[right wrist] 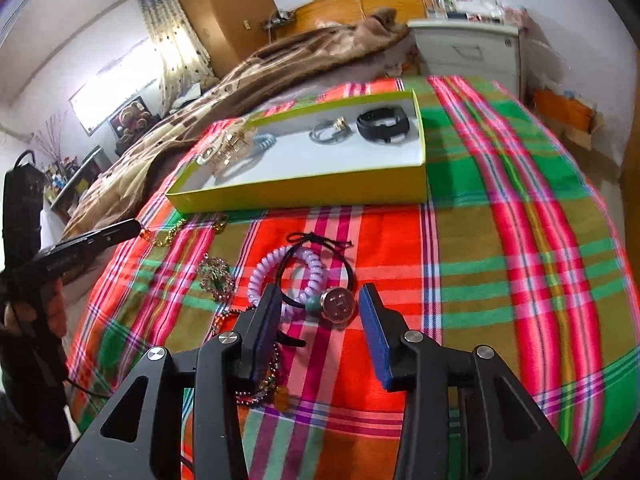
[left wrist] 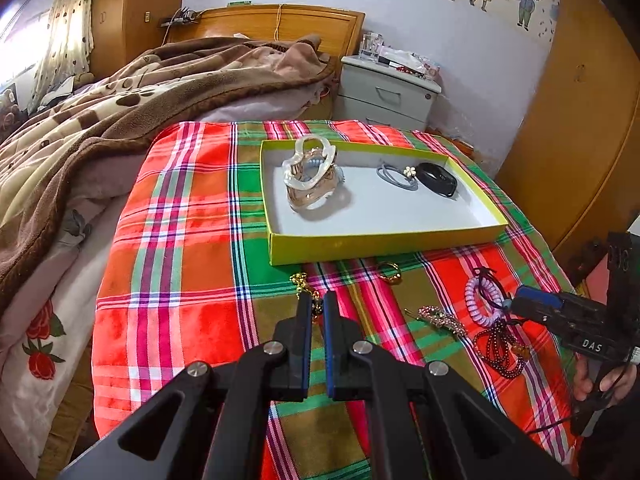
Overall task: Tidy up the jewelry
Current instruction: 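Lift the gold chain with left tool while right tool lifts black cord pendant hair tie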
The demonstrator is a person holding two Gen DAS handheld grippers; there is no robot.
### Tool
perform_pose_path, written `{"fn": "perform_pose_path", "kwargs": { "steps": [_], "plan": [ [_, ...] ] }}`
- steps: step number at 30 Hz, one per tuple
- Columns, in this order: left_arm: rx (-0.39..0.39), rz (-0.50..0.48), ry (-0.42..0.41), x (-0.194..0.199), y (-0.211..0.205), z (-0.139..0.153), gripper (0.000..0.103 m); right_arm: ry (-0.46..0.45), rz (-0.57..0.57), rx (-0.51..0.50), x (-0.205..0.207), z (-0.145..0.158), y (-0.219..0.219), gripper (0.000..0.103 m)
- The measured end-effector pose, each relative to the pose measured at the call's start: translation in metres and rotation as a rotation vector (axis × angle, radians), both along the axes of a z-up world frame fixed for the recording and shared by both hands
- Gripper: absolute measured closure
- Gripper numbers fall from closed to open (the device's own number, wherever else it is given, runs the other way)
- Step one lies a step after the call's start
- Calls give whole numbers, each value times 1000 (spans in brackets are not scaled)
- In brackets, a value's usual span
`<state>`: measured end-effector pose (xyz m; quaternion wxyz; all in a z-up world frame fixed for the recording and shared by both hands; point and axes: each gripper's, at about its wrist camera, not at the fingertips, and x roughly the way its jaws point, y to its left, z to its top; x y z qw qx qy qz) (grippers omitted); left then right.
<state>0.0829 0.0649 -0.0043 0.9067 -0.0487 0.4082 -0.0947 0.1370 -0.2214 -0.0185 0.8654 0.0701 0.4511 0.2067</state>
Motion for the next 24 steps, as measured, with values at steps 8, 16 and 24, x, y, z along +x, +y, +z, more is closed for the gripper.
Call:
{"fn": "perform_pose_path", "kwargs": {
  "steps": [8,16,24],
  "plan": [
    [-5,-4,16,3,-1,-4,98,3,-82,-39,2,-1,9,66],
    [-8,-12,26,4,-4,-6,97,-11,-93,-74,-3,-2,9,76],
    [-12,-11,13,3,-5,-2,98,-82,-96,-93,-12,9,8,76]
  ]
}}
